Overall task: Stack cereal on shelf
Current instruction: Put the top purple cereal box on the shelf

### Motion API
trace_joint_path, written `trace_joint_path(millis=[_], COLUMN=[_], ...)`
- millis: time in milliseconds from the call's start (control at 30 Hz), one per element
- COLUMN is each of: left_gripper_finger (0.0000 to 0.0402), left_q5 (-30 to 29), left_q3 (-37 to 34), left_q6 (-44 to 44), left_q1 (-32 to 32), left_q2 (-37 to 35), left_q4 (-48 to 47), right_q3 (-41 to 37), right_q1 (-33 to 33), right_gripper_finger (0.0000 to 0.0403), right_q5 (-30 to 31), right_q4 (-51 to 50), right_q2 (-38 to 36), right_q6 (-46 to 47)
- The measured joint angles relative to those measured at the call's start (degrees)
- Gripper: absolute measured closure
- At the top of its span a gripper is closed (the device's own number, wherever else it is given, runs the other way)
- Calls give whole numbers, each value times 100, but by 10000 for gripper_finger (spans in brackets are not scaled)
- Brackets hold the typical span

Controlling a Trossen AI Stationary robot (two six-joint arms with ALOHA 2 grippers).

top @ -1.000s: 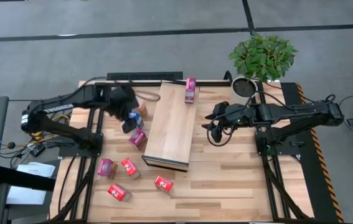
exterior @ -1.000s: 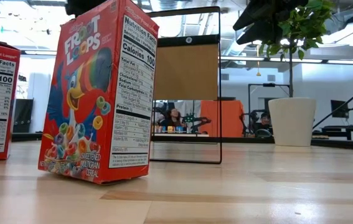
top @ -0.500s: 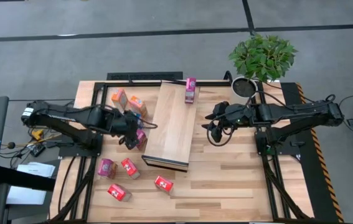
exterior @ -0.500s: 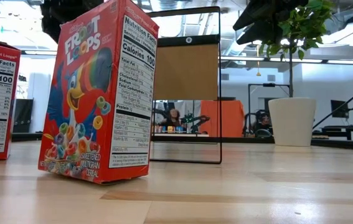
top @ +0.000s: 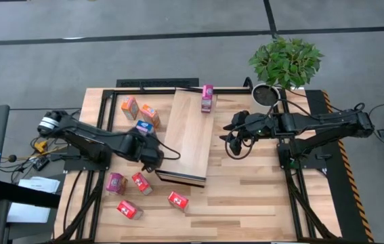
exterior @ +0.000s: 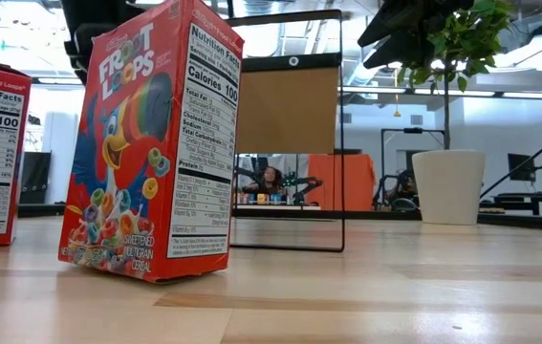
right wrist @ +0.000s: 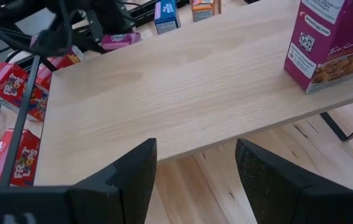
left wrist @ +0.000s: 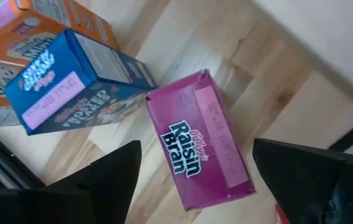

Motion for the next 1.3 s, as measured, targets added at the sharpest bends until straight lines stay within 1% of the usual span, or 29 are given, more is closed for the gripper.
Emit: trace_joint_path(millis=[167,300,467,733,833,1033,1200,1300], left_gripper_finger=[104,126,176,278,303,325,330,330], left_q5=[60,178,278,287,442,512,560,578], left_q3=[0,0,0,0,0,0,14,200], left_q6=[-136,-150,-140,-42,-42,-174,-286,-290], left_q1=[-25,-25,-23,-16,-7,-8,98,236], left_q2=[62,62,62,62,-14,-391,-805,-1039], left_q4=[-5,-56,-105,-149,-144,-146,-163,-329], right_q3=[0,0,0,0,0,0,0,0], right_q1=[0,0,0,0,0,0,0,0], right_gripper_finger=[158,158,158,158,158,158,158,158], right_q5=[-19,-20,-31,-33,-33,-33,-31,-31], right_q4=[0,0,0,2,2,2,4,4], right_q2=[0,0,0,0,0,0,0,0], right_q6=[2,2,2,2,0,0,0,0])
